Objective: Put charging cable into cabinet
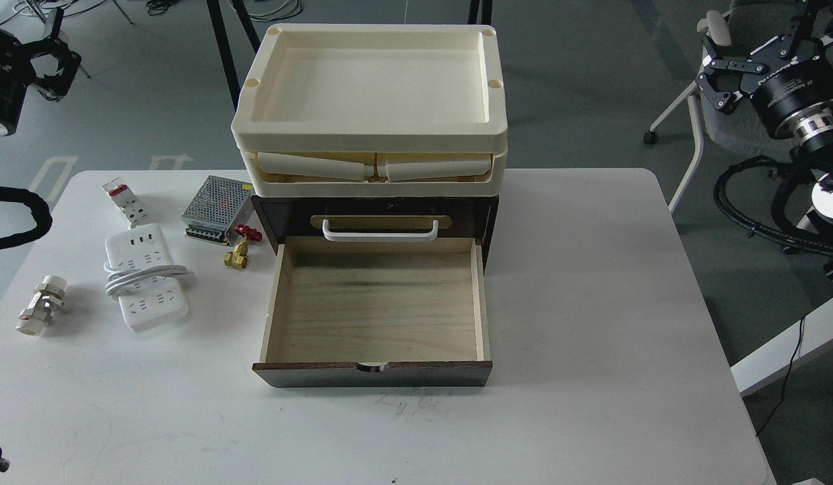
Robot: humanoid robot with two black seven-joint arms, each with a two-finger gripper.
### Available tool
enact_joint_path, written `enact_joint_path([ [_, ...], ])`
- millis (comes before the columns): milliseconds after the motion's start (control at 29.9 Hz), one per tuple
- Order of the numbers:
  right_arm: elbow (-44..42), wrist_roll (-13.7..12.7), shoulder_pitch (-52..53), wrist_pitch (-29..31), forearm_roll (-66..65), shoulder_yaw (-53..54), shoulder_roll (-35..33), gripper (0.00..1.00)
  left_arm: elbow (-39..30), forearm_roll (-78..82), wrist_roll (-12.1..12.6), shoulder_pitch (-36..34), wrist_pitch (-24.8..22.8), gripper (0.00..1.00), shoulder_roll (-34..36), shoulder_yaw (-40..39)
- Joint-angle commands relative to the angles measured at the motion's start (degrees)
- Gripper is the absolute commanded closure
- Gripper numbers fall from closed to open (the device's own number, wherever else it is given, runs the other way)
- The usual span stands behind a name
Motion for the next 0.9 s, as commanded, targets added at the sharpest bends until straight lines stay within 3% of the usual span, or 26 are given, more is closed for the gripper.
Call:
enact_joint_path([
  [0, 0.01, 0.00, -0.10, 0.00, 0.08, 0.25, 0.18, 0.00, 0.09, 0.03, 0.02, 0.38, 0.01, 0.00, -0.50, 0.09],
  [167, -0.17, 0.09, -0.45, 0.00, 0.08, 0.51, 0.18, 0.00, 1.31, -1.02, -0.33, 0.29, 0.01, 0.00, -0.94, -1.04],
  [301, -0.96, 0.00, -0.45, 0.00, 0.08, 0.51, 0.44, 0.00, 17.01, -3.22, -0.51, -0.76, 0.01, 0.00, -2.60, -1.31],
  [402, -0.96, 0.00, -0.45, 0.00, 0.08, 0.42, 0.44, 0.00, 19.25, -3.75, -1.12, -3.83, 0.01, 0.00, -7.52, -1.23],
  [536, -1.05, 0.00, -0.45, 0.00, 0.08, 0.42, 0.01, 0.00, 18.91, -3.66, -6.74, -4.28, 0.01, 0.00, -8.06, -0.88],
  [669, -1.22, 0.00, -0.45, 0.00, 0.08, 0.42, -0.52, 0.00, 10.23, -3.58, -8.07, -2.27, 0.01, 0.00, -1.49, -0.17],
  [870, -2.28, 0.00, -0.97, 0.00, 0.00, 0.42, 0.00, 0.00, -22.10, -1.30, -8.07, 7.06, 0.01, 0.00, 16.26, -0.96],
])
